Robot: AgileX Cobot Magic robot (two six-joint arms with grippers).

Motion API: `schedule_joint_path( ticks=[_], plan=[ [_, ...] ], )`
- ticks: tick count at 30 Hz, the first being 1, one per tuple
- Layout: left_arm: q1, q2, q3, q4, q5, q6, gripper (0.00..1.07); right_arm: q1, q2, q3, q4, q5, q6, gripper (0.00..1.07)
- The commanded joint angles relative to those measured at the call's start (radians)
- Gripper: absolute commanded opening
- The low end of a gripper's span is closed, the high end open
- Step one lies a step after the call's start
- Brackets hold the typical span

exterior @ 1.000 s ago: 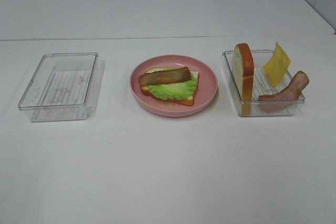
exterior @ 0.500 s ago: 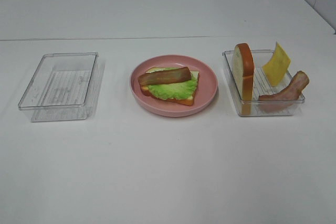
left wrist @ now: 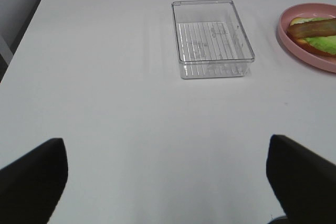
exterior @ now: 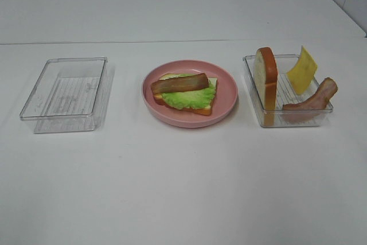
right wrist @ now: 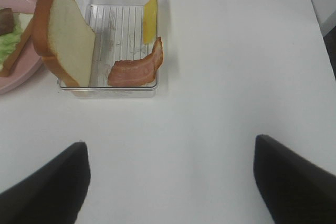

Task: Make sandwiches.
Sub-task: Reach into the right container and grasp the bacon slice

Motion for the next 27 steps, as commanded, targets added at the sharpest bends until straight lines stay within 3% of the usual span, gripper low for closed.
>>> schedule_joint_path(
  ticks=[1,8,19,21,27],
  plan=[
    [0.004,-0.017,0.001,-0.008,-0.002,0.002,0.95,-0.004,0.09,-0.058,-0.005,0.015,0.011,0.84],
    [0.004,-0.017,0.001,-0.008,-0.003,0.002,0.95,-0.004,0.38,-0.294,0.0,0.147,0.007,0.84],
    [0.004,-0.017,0.001,-0.008,-0.003,0.002,0.95,-0.006,0.635,-0.555,0.019,0.257,-0.057,0.84],
    [0.004,-0.017,0.001,-0.008,-0.003,0.002,0.95,-0.02,0.717,-0.629,0.08,0.302,-0.132,0.84],
    [0.004,-0.017,0.001,-0.008,-0.003,0.003,0.95,-0.085,0.829,-0.701,0.203,0.353,-0.224,0.84]
  ],
)
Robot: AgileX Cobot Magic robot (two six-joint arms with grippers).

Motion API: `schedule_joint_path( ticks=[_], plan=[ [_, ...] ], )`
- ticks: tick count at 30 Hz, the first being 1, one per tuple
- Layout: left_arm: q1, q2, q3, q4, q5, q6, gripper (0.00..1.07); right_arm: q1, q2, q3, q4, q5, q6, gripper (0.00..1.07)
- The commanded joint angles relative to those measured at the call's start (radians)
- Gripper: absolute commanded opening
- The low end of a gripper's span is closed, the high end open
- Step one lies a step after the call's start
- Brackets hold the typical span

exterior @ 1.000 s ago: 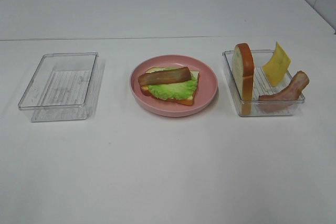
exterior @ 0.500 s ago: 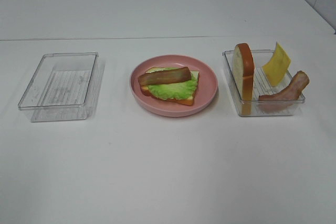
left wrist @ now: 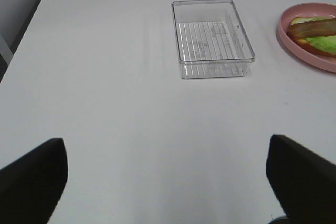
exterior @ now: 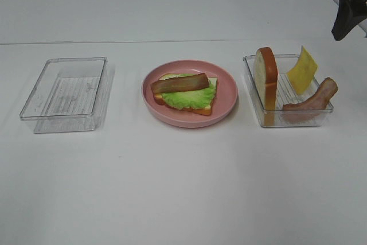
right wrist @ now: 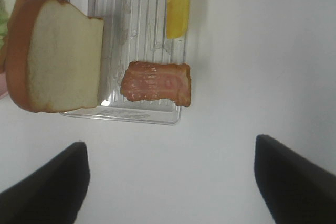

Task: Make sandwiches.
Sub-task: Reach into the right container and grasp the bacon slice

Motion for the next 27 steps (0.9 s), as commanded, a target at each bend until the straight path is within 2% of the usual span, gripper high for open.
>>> schedule_joint_path(
  ticks=[1,5,10,27],
  plan=[
    [0.004,-0.017,0.001,-0.008,-0.003,0.003,0.95,-0.034,0.041,-0.026,0.039,0.021,-0.041,0.84],
    [0.004,-0.017,0.001,-0.008,-0.003,0.003,0.95,-0.096,0.118,-0.059,0.086,0.023,-0.074,0.84],
    [0.004,-0.017,0.001,-0.008,-0.003,0.003,0.95,-0.13,0.169,-0.066,0.113,0.014,-0.098,0.84],
    [0.004,-0.017,0.001,-0.008,-0.003,0.004,0.95,-0.128,0.358,-0.075,0.193,-0.04,-0.154,0.82]
  ],
)
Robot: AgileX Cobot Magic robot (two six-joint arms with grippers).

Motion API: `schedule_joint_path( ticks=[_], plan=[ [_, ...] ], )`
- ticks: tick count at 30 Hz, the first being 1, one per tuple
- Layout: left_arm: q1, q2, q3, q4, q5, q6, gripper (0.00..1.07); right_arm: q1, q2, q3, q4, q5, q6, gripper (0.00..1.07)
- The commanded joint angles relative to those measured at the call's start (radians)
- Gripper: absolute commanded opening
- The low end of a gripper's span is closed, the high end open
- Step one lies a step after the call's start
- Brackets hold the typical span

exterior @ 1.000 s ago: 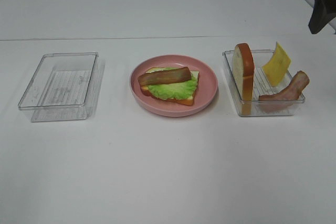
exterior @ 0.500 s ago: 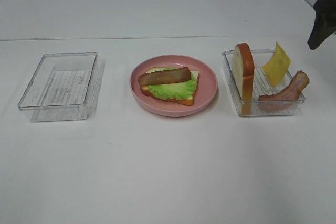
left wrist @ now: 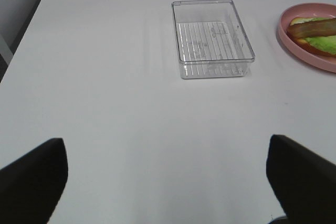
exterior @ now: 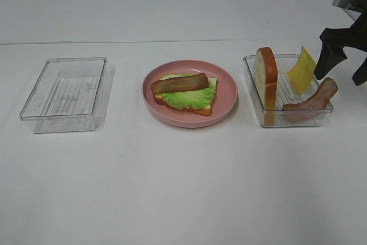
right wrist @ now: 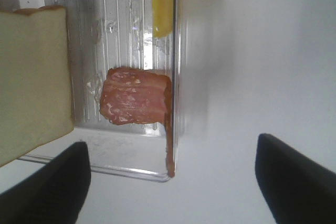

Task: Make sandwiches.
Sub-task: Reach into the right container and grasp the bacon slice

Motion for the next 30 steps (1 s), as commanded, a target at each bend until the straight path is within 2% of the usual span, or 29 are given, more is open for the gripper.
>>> schedule_joint_path(
  ticks=[1,11,16,18,19,20,21,22,23,24,25,26,27,28,30],
  plan=[
    [0.004,-0.017,0.001,-0.008,-0.003,0.004,0.95,-0.003,0.02,-0.006,0.006,-0.01,-0.016,0.82],
    [0.004,-0.017,0.001,-0.008,-0.003,0.004,0.95,-0.003,0.071,-0.006,0.006,-0.032,-0.017,0.78],
    [0.004,-0.017,0.001,-0.008,-0.003,0.004,0.95,-0.003,0.071,-0.006,0.008,-0.035,-0.013,0.71],
    [0.004,-0.017,0.001,-0.008,-0.003,0.004,0.95,-0.003,0.072,-0.006,0.009,-0.035,-0.013,0.57],
    [0.004,-0.017,0.001,-0.008,-0.003,0.004,0.95,-0.003,0.072,-0.006,0.009,-0.035,-0.013,0.57],
    [0.004,-0.017,0.001,-0.008,-0.003,0.004,0.95,-0.003,0.075,-0.006,0.011,-0.033,-0.01,0.44],
    [0.004,-0.017,0.001,-0.008,-0.003,0.004,0.95,-0.003,0.075,-0.006,0.011,-0.033,-0.01,0.44],
    [0.004,-0.017,0.001,-0.008,-0.003,0.004,0.95,-0.003,0.08,-0.006,0.018,-0.028,-0.009,0.31],
    [0.004,-0.017,0.001,-0.008,-0.003,0.004,0.95,-0.003,0.085,-0.006,0.02,-0.026,-0.009,0.26],
    [0.004,-0.017,0.001,-0.008,-0.003,0.004,0.95,-0.003,0.085,-0.006,0.02,-0.026,-0.009,0.26],
    [0.004,-0.017,0.001,-0.008,-0.003,0.004,0.95,-0.003,0.094,-0.005,0.028,-0.02,-0.009,0.18],
    [0.004,-0.017,0.001,-0.008,-0.003,0.004,0.95,-0.003,0.094,-0.005,0.028,-0.02,-0.009,0.18],
    [0.004,-0.017,0.001,-0.008,-0.003,0.004,0.95,-0.003,0.101,-0.005,0.028,-0.016,-0.011,0.06],
    [0.004,-0.017,0.001,-0.008,-0.003,0.004,0.95,-0.003,0.103,-0.005,0.028,-0.013,-0.017,0.0],
    [0.004,-0.017,0.001,-0.008,-0.003,0.004,0.95,-0.003,0.103,-0.005,0.028,-0.01,-0.026,0.0]
  ],
)
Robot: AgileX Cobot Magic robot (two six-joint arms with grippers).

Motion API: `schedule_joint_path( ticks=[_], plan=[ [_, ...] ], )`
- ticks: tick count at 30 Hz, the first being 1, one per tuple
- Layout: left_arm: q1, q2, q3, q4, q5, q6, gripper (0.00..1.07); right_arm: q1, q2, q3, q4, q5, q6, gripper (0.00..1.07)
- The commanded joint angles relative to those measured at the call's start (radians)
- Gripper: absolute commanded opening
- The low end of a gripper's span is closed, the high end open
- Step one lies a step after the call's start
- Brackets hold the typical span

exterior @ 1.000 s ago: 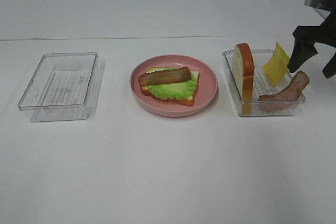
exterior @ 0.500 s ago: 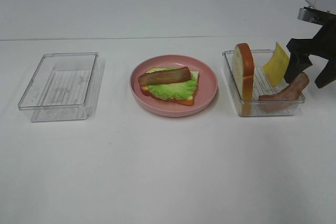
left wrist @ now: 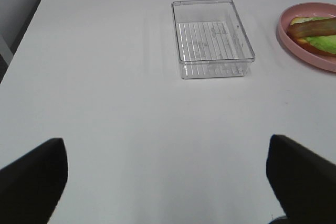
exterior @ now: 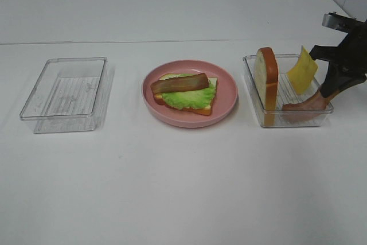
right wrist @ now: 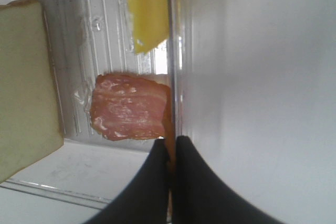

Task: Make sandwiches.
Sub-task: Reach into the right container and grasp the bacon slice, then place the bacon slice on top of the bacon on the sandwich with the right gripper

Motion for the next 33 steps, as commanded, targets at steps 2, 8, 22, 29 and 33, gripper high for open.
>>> schedule_joint_path(
  ticks=[2,8,22,29,33],
  plan=[
    [0.004,-0.017,0.001,-0.008,-0.003,0.001,0.95,-0.003,0.007,-0.005,-0.007,0.012,-0.033,0.0],
    [0.004,-0.017,0.001,-0.008,-0.003,0.001,0.95,-0.003,0.0,-0.006,-0.007,0.016,-0.032,0.0],
    [0.004,-0.017,0.001,-0.008,-0.003,0.001,0.95,-0.002,-0.127,-0.006,0.023,0.033,-0.035,0.0],
    [0.004,-0.017,0.001,-0.008,-0.003,0.001,0.95,0.037,-0.244,-0.006,0.022,0.039,-0.035,0.0],
    [0.004,-0.017,0.001,-0.008,-0.003,0.001,0.95,0.139,-0.33,-0.006,0.014,0.033,-0.035,0.0]
  ],
)
